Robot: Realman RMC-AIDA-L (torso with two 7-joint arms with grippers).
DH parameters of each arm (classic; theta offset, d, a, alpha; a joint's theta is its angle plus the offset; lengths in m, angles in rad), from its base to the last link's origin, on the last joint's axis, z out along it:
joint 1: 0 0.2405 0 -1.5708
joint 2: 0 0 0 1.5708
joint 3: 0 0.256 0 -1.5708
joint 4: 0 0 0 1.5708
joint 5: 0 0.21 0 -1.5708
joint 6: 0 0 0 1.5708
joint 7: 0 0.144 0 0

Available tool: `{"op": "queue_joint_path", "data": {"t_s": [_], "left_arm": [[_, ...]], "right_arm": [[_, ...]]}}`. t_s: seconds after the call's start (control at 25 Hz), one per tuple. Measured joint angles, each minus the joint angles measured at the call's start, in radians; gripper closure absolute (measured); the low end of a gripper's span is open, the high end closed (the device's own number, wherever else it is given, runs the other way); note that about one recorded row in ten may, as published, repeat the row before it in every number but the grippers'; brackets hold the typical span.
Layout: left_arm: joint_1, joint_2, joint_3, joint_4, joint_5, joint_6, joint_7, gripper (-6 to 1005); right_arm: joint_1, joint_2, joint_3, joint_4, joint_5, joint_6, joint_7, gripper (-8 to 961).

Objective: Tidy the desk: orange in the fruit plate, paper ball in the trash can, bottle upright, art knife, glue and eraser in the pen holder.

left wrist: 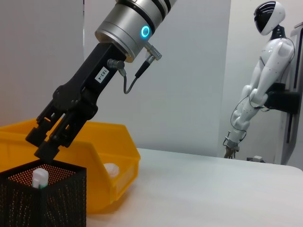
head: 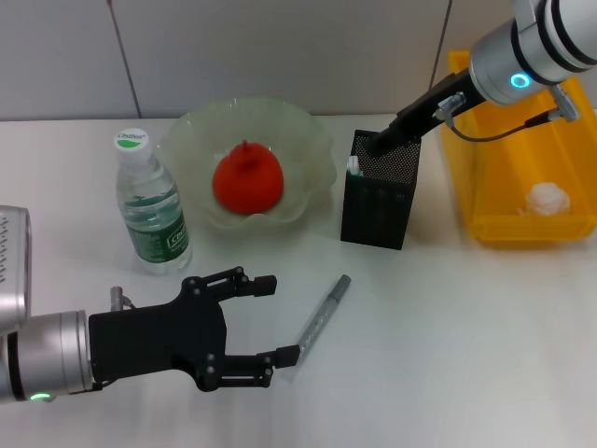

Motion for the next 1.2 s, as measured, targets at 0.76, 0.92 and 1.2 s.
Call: {"op": "queue_joint_path", "data": {"t_s": [0.76, 0.92, 1.2], "left_arm": [[-0.002, 0.0, -0.005, 0.001, -0.005, -0.002, -0.011, 130], [0.001, -0.001, -0.005, -0.004, -0.023, -0.004, -0.012, 130], [0.004, -0.003, -0.005, -0.005, -0.036, -0.003, -0.063, 130]], "right_arm": [[-0.384, 0.005, 0.014, -0.124, 0.886, 0.087, -0.639, 242], [-0.481, -0.007, 0.058, 0.008, 1.184, -0.073, -0.915, 242], [-0.522, -0.091, 0.23, 0.361, 1.186, -0.523, -1.128, 243]]}}
